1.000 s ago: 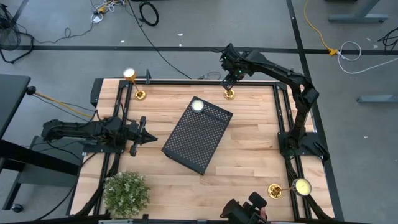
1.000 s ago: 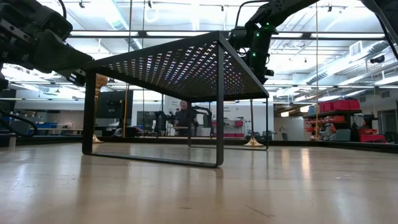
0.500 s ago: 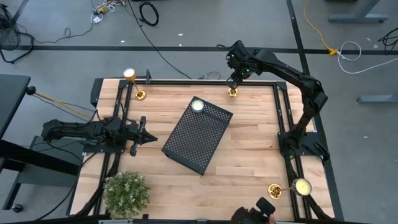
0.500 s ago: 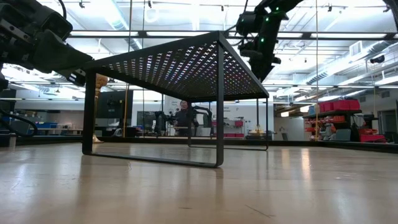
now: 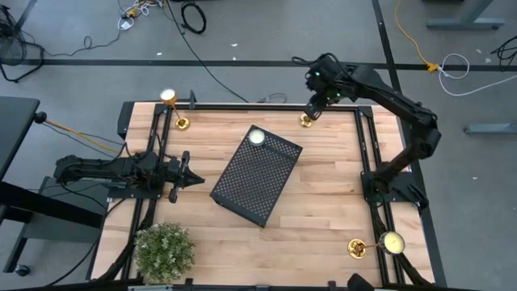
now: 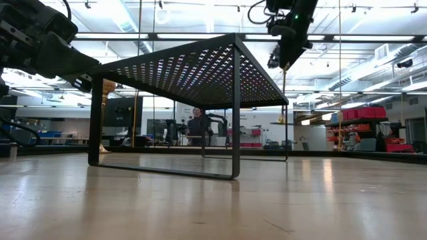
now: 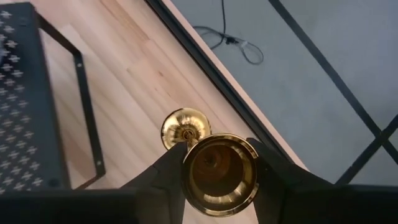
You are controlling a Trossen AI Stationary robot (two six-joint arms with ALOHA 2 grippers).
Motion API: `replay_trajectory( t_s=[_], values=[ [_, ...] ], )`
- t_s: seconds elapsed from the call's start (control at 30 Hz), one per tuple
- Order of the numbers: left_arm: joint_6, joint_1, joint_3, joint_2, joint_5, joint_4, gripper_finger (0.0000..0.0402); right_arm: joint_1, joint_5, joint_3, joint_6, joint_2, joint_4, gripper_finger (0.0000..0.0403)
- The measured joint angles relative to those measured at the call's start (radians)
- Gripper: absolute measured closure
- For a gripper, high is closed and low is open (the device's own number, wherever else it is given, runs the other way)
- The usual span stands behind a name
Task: Stock candles on shelf
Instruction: Put the top right gold candle holder on the shelf
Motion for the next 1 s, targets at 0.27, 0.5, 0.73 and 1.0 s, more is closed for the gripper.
replay_trajectory(
  t_s=[0.27, 0.5, 0.73, 1.0],
  values=[
    [0.0, 0.0, 0.0, 0.0, 0.0, 0.0, 0.0387, 0.045, 0.0, 0.001, -0.025, -0.073, -0.017, 0.0265],
    [0.0, 0.0, 0.0, 0.0, 0.0, 0.0, 0.0387, 0.072, -0.001, 0.001, -0.113, -0.125, 0.008, 0.027],
    [0.0, 0.0, 0.0, 0.0, 0.0, 0.0, 0.0387, 0.072, 0.0, 0.002, -0.155, -0.146, 0.01, 0.0271],
    [0.0, 0.0, 0.0, 0.0, 0.0, 0.0, 0.0387, 0.072, -0.052, 0.002, -0.213, -0.167, 0.047, 0.0266]
  ],
)
